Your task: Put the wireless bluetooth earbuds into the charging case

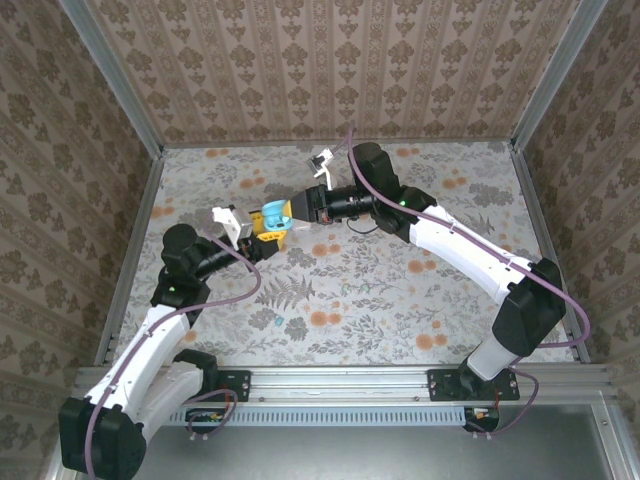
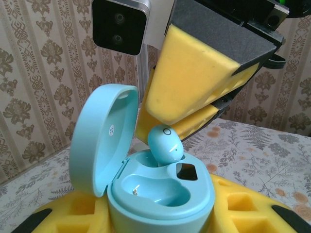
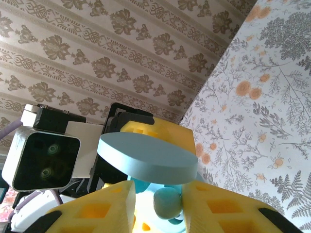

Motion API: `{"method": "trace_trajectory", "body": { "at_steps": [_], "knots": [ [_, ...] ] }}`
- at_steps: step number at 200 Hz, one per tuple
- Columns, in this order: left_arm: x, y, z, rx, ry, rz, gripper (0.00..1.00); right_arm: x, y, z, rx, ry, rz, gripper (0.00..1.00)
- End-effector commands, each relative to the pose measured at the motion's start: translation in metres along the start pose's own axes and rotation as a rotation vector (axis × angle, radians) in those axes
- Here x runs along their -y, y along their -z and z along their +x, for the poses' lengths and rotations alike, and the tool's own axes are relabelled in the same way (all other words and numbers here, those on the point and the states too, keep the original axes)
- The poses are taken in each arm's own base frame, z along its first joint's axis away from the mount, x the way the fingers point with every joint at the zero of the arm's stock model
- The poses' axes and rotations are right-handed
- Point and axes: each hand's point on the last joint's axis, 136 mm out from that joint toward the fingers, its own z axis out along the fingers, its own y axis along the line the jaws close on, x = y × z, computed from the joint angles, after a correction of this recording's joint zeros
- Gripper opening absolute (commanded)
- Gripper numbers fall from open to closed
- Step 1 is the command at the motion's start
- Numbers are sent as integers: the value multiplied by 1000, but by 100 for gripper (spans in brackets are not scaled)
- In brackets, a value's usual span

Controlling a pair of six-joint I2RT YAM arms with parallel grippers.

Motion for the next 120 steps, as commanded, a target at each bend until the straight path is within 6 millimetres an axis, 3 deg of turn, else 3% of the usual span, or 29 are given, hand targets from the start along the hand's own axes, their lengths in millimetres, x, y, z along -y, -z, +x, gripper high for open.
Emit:
{"method": "trace_trajectory", "body": {
  "at_steps": [1,120],
  "knots": [
    [2,2,-31,75,-70,0,36,-4,5,-2,13,11,32,34],
    [-1,2,-28,62,-69,-16,36,-15,22,-3,49,12,63,34]
  ]
}}
